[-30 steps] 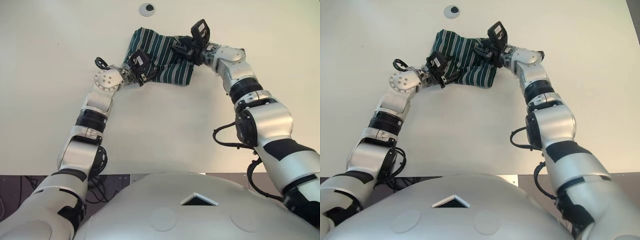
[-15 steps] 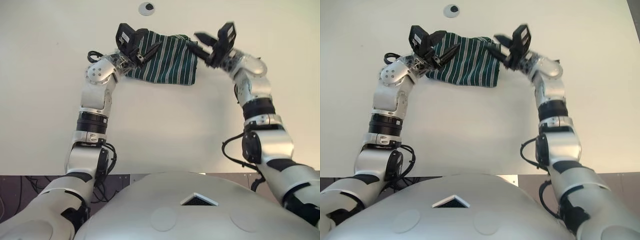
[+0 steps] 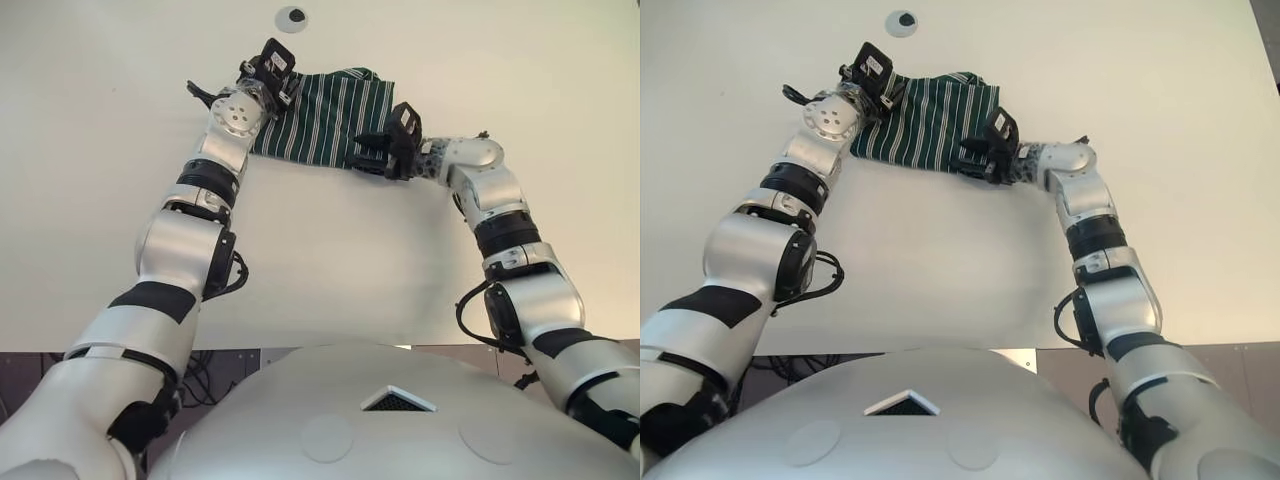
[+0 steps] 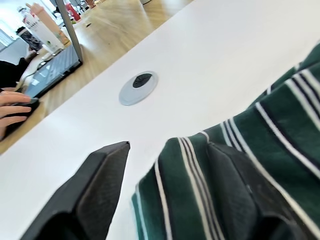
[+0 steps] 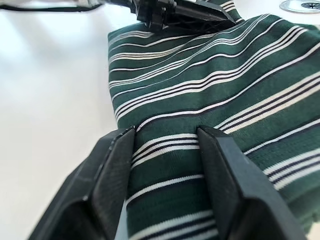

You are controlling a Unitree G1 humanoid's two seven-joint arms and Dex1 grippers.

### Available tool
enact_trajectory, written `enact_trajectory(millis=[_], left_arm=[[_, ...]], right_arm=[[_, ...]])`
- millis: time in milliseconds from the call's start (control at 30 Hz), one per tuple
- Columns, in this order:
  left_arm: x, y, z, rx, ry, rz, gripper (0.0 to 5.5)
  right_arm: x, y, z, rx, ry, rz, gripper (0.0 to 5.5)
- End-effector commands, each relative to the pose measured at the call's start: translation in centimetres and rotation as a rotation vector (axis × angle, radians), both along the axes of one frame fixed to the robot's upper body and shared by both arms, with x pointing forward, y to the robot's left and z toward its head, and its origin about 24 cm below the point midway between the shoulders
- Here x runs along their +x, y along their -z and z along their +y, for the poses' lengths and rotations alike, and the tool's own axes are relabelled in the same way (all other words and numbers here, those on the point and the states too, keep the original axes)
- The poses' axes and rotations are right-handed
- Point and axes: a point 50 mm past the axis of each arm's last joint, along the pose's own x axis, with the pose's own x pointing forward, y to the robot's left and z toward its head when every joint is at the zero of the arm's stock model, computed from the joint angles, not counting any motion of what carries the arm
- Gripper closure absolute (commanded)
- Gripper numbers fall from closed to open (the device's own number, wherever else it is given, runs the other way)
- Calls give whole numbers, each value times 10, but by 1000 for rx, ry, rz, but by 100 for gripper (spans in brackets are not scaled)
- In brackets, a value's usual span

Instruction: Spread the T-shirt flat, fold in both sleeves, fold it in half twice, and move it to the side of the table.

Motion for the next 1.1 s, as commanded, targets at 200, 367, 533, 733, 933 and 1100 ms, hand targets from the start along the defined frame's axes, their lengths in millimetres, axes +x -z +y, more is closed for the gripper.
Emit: enact_trajectory(millis=[200,367,533,733,933,1100], left_arm=[[10,-29,10,-305,-85,-151,267],[18,-79,24,-468,-68,-387,267],[11,-98,52,-453,-123,-479,265],[0,-79,71,-442,-204,-424,265],[-3,-74,64,-465,-185,-402,265],[-4,-75,61,-475,-168,-394,265]], right_arm=[[11,-7,-10,52,125,-97,325],[24,-51,-14,297,182,-218,325],[38,-58,-1,300,231,-219,294],[43,-32,17,178,234,-133,193],[41,-11,12,53,247,-77,149],[30,25,-21,-297,383,5,149]])
